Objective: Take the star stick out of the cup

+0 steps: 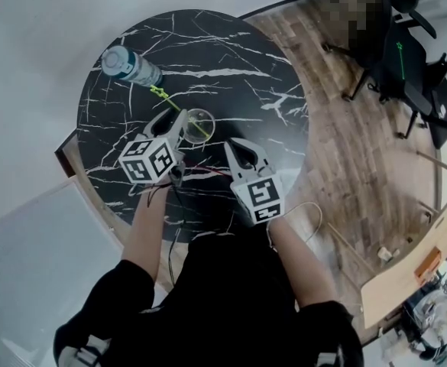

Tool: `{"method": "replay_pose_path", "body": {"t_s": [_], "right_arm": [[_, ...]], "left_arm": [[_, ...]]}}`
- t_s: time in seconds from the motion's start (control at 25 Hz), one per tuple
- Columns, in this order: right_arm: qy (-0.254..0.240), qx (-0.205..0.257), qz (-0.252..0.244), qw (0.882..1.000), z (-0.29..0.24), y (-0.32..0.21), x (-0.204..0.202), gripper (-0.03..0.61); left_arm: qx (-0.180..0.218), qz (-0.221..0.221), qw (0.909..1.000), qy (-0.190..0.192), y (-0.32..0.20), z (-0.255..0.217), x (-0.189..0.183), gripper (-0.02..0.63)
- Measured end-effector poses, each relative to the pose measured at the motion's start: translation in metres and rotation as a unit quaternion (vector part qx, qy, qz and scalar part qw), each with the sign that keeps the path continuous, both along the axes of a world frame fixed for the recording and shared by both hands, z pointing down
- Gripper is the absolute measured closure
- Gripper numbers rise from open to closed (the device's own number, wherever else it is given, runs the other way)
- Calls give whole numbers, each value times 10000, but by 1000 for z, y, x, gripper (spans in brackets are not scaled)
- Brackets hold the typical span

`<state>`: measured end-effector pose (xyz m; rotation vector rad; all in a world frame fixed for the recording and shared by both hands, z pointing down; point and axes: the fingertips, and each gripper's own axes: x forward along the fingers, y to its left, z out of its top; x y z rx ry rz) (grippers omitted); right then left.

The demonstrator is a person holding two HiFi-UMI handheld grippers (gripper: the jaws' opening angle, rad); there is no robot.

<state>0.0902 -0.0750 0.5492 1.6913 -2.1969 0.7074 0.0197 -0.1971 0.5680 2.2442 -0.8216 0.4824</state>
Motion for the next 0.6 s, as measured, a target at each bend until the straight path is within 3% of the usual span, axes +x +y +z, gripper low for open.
{"method": "replay_pose_path", "body": {"t_s": [0.4, 0.6], "right_arm": [[-21, -42, 49, 10000, 1, 5, 9, 581], [-15, -72, 41, 10000, 2, 10, 11, 581]], "left_arm": [[45, 74, 9999, -104, -7, 4, 10, 514], [203, 14, 9997, -100, -8, -4, 11, 598]]}}
